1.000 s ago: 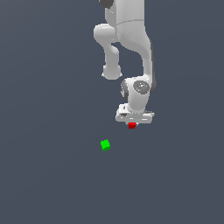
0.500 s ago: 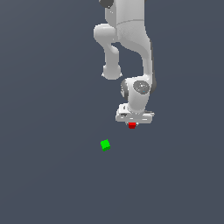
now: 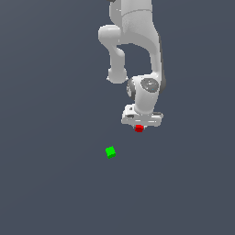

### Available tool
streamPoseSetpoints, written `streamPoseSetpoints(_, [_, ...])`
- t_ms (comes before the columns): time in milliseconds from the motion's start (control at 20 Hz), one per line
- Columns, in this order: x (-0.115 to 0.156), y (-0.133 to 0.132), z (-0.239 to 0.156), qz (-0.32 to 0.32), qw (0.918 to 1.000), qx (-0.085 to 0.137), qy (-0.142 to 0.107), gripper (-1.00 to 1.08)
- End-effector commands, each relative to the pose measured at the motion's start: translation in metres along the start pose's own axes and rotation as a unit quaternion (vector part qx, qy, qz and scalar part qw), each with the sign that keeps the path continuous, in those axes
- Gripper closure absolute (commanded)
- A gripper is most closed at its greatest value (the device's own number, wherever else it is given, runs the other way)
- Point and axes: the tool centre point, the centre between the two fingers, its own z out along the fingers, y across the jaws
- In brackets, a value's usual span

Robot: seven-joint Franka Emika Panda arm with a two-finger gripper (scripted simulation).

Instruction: Stack the red cube on top of the green cube.

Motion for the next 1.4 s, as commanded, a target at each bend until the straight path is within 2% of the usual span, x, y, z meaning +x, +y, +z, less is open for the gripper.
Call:
streamPoseSetpoints(0, [0.000,0.000,-0.016,0.000,1.0000,0.000,0.001,1.08])
streamPoseSetpoints(450, [0.000,0.000,-0.061,0.000,1.0000,0.000,0.001,1.08])
streamPoseSetpoints(850, [0.003,0.003,-0.064,0.000,1.0000,0.000,0.001,1.08])
streamPoseSetpoints(1350, [0.043,0.043,-0.050,0.000,1.0000,0.000,0.001,1.08])
